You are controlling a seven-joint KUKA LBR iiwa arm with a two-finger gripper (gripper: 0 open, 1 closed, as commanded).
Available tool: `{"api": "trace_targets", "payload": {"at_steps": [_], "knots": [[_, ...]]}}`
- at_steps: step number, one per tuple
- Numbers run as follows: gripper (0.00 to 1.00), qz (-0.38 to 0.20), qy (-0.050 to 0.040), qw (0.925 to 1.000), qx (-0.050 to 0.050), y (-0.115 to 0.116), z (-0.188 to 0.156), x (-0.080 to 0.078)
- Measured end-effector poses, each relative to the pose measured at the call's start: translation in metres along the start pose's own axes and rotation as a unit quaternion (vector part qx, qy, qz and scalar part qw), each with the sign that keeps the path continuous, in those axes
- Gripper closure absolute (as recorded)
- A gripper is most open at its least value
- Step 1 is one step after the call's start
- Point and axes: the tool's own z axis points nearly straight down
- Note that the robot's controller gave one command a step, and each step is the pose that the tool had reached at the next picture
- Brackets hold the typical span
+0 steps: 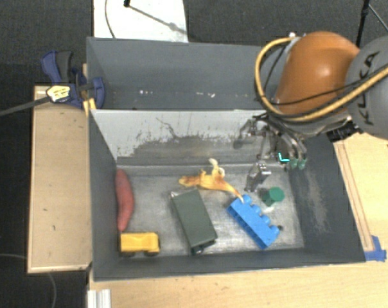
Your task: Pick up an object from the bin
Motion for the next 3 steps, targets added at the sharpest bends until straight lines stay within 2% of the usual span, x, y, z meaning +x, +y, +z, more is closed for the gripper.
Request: {"api": "trace_targets", "payload": {"at_steps": [1,2,3], "knots": [[0.00,-0.034,-0.0028,0.9994,0.000,0.003,0.026,0.002],[0.00,-0.147,0.0009,0.9891,0.000,0.008,0.054,0.020],[0.00,-0.217,-0.0027,0.9762,0.000,0.010,0.105,0.042]]}}
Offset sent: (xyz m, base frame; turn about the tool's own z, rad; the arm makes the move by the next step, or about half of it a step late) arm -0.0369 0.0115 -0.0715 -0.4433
